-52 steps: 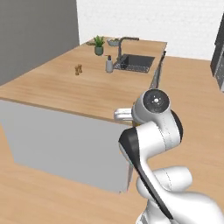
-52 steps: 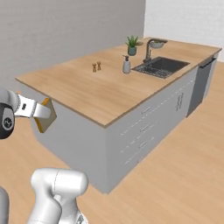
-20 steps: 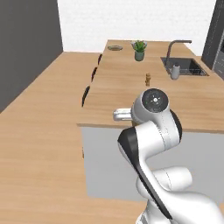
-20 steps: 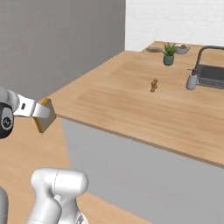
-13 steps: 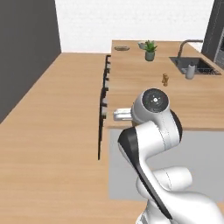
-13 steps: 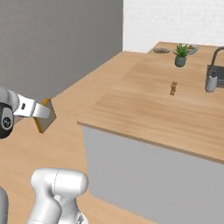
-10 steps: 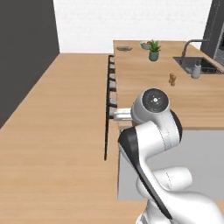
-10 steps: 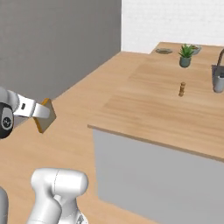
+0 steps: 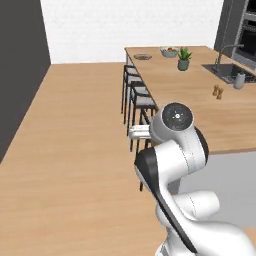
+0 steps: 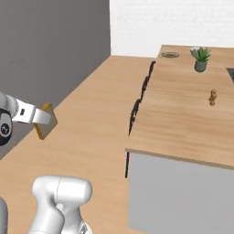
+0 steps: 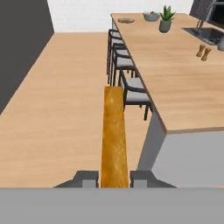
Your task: Start the toaster. Once the lever pops up, take the bread to the plate on the dining counter.
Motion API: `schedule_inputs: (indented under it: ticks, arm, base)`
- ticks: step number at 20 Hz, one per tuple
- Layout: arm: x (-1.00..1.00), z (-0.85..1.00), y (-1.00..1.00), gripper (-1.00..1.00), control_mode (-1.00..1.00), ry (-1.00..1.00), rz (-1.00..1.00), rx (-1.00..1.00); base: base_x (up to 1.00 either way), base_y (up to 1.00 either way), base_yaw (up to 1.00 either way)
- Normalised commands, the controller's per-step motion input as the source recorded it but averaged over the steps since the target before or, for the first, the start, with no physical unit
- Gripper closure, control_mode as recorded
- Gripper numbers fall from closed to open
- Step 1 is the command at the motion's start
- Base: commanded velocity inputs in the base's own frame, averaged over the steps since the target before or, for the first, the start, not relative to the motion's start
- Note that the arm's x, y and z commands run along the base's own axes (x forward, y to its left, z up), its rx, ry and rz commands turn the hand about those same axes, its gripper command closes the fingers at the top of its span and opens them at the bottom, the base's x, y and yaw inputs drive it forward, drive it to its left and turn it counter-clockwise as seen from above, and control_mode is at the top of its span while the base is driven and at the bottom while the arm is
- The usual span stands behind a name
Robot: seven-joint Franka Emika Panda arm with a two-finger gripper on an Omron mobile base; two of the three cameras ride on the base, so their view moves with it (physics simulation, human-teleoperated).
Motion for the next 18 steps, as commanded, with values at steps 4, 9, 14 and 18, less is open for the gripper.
schedule_inputs:
  ticks: [4, 9, 14, 18]
  arm:
    - [0.00, 0.00, 0.00, 1.00, 1.00, 0.00, 0.00, 0.00]
    - [0.00, 0.00, 0.00, 1.00, 1.00, 0.00, 0.00, 0.00]
    - [0.00, 0.00, 0.00, 1.00, 1.00, 0.00, 0.00, 0.00]
    - [0.00, 0.00, 0.00, 1.00, 1.00, 0.00, 0.00, 0.00]
  base:
    - [1.00, 1.00, -0.41]
    - [1.00, 1.00, -0.45]
    - [0.93, 1.00, -0.51]
    - [0.87, 1.00, -0.54]
